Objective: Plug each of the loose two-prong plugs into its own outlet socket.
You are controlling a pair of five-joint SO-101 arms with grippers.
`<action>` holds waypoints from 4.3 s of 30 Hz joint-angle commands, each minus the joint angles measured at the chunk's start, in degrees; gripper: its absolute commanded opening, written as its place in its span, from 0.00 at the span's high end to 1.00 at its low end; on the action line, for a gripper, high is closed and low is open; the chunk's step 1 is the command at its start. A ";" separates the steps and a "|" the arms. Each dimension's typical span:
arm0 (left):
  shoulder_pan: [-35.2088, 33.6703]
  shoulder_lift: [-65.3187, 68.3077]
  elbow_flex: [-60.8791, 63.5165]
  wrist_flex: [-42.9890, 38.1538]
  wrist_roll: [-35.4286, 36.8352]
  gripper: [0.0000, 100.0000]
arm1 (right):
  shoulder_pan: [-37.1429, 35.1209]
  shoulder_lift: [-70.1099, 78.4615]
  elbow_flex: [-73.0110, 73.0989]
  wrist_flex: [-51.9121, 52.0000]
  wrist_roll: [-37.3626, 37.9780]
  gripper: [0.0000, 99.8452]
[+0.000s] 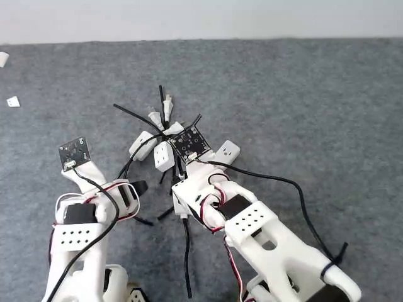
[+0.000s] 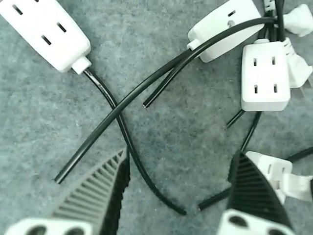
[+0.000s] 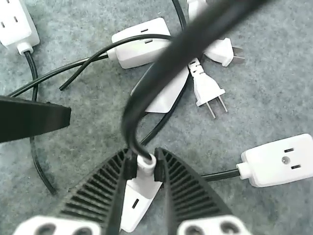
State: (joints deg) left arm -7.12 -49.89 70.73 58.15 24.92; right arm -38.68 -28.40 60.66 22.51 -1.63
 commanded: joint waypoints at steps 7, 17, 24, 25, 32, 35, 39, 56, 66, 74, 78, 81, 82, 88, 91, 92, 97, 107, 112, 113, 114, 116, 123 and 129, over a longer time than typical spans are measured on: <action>-0.18 -0.79 -0.13 -0.97 -0.18 0.69 | -0.22 0.66 -4.48 -2.51 0.79 0.99; 0.00 -0.79 0.31 -1.23 -2.37 0.69 | 0.40 0.84 -5.19 -2.68 2.02 0.99; 0.00 -0.70 0.40 -1.23 -2.37 0.69 | 0.31 3.82 -5.45 -2.68 3.25 0.99; 0.00 -0.70 0.40 -1.23 -2.37 0.69 | 0.31 4.53 -5.54 -2.77 3.25 0.99; 0.00 -0.62 0.40 -1.23 -2.37 0.69 | -0.04 5.93 -5.71 -1.63 3.34 0.99; 0.00 -0.53 0.40 -1.23 -2.37 0.69 | -0.13 5.85 -5.98 3.12 3.08 0.99; 0.09 -0.53 0.40 -1.23 -2.37 0.69 | -0.22 4.00 -5.71 8.04 2.90 0.99; 0.09 -0.44 0.48 -1.23 -2.46 0.69 | -1.98 3.91 -3.96 13.58 3.60 0.99; 0.09 -0.44 3.12 -5.54 -2.55 0.69 | -2.95 15.96 -12.92 20.70 5.01 0.99; 0.09 -0.70 3.12 -5.63 -2.55 0.69 | -5.67 16.31 -14.68 24.40 -2.02 0.78; 0.00 -0.79 3.12 -5.63 -2.55 0.69 | -11.21 16.31 -14.77 24.75 -3.78 0.69; 0.00 -0.79 3.12 -5.63 -2.55 0.69 | -12.53 17.01 -15.56 24.40 -7.30 0.69; 0.00 -0.79 3.12 -5.71 -2.55 0.69 | -12.00 17.27 -15.91 24.66 -8.00 0.69; 0.00 -0.79 3.12 -5.71 -2.55 0.69 | -8.84 24.13 -22.51 28.79 -11.25 0.69; -0.09 -0.79 3.12 -5.71 -2.55 0.69 | -8.84 29.76 -28.13 32.57 -11.25 0.69; -0.18 -0.79 3.12 -5.71 -2.55 0.69 | -8.92 31.43 -30.24 34.15 -11.16 0.69; -0.35 -0.79 3.03 -5.71 -2.55 0.69 | -9.98 38.37 -38.07 39.43 -11.08 0.80; -0.35 -0.79 3.03 -5.71 -2.55 0.69 | -10.15 34.86 -37.27 39.69 -9.23 0.99; -0.26 -0.79 3.03 -5.71 -2.55 0.69 | -8.31 22.11 -31.91 39.96 -7.12 0.99; -0.26 -0.79 3.03 -5.71 -2.55 0.69 | -7.25 18.77 -30.86 40.48 -5.27 0.99; -0.26 -0.79 3.03 -5.71 -2.55 0.69 | -5.85 15.34 -30.15 42.07 -3.60 0.99; -0.18 -0.79 3.03 -5.80 -2.55 0.69 | -2.24 7.96 -29.71 46.11 -0.88 0.99; 0.00 -0.44 3.38 -7.65 -2.55 0.69 | 17.71 -16.40 -26.02 56.66 11.96 0.99; 1.23 -0.35 3.47 -7.38 -2.55 0.69 | 34.59 -35.12 -12.92 55.96 16.26 0.99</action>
State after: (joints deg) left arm -7.03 -49.89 74.59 51.91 22.90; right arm -12.04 -54.42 44.31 78.86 12.70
